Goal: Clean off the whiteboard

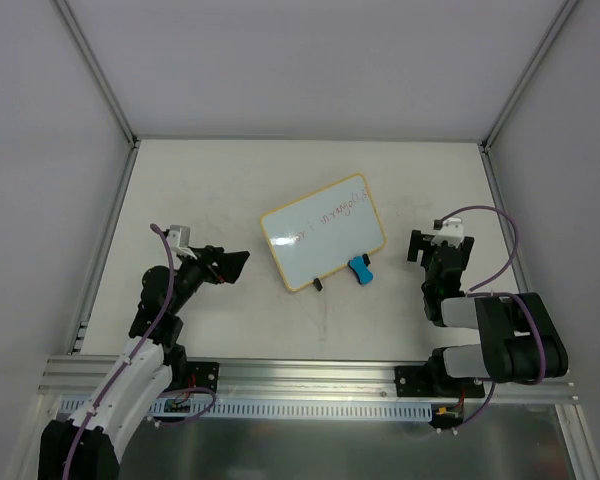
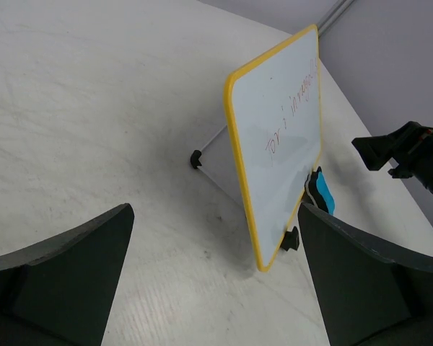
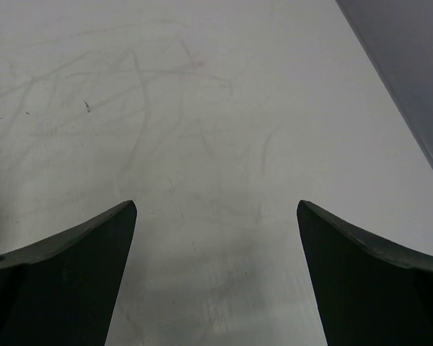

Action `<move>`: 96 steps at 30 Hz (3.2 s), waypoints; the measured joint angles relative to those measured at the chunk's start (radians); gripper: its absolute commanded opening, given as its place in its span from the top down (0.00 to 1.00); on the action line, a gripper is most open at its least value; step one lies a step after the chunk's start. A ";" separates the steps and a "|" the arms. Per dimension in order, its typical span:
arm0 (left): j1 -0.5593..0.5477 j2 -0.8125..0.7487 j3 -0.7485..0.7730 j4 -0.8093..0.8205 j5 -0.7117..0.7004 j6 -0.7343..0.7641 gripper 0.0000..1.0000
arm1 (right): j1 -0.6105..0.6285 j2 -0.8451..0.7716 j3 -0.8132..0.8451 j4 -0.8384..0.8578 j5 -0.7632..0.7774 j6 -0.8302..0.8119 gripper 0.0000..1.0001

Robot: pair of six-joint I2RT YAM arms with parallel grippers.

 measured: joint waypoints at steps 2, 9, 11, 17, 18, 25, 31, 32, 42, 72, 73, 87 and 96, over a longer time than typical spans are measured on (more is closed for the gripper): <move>0.000 -0.003 0.000 0.000 -0.002 0.001 0.01 | 0.000 0.000 0.000 0.000 0.000 0.000 0.01; 0.000 -0.024 0.000 -0.005 -0.003 0.002 0.01 | 0.000 0.000 0.000 0.000 0.000 0.000 0.01; 0.000 -0.034 0.000 -0.009 -0.002 0.003 0.01 | 0.000 0.000 0.000 0.000 0.000 0.000 0.01; 0.000 -0.076 -0.002 -0.018 0.001 0.012 0.01 | 0.000 -0.043 0.000 -0.031 -0.003 -0.002 0.01; 0.000 -0.081 -0.002 -0.019 0.001 0.014 0.01 | 0.001 -0.070 0.001 -0.055 -0.004 -0.005 0.01; 0.000 -0.076 -0.002 -0.021 0.000 0.022 0.01 | 0.037 -0.331 0.054 -0.256 -0.018 -0.041 0.01; 0.000 -0.056 -0.002 -0.021 0.000 0.023 0.01 | 0.122 -0.531 0.092 -0.386 -0.038 -0.045 0.01; 0.000 -0.056 -0.002 -0.021 0.001 0.023 0.01 | 0.123 -0.560 0.114 -0.435 -0.039 -0.016 0.01; 0.000 -0.057 -0.002 -0.021 0.001 0.024 0.01 | 0.124 -0.813 0.273 -0.764 -0.235 0.327 0.01; 0.000 0.266 0.023 0.192 0.077 0.037 0.01 | 0.356 -0.630 0.269 -1.151 -0.429 0.352 0.17; 0.000 0.284 0.030 0.207 0.077 0.036 0.01 | 0.357 -0.623 0.262 -1.141 -0.420 0.352 0.17; 0.000 0.605 0.170 0.467 0.157 0.041 0.01 | 0.381 -0.520 0.168 -0.941 -0.354 0.293 0.18; 0.000 0.713 0.204 0.545 0.215 0.034 0.01 | 0.422 -0.424 0.117 -0.807 -0.350 0.247 0.19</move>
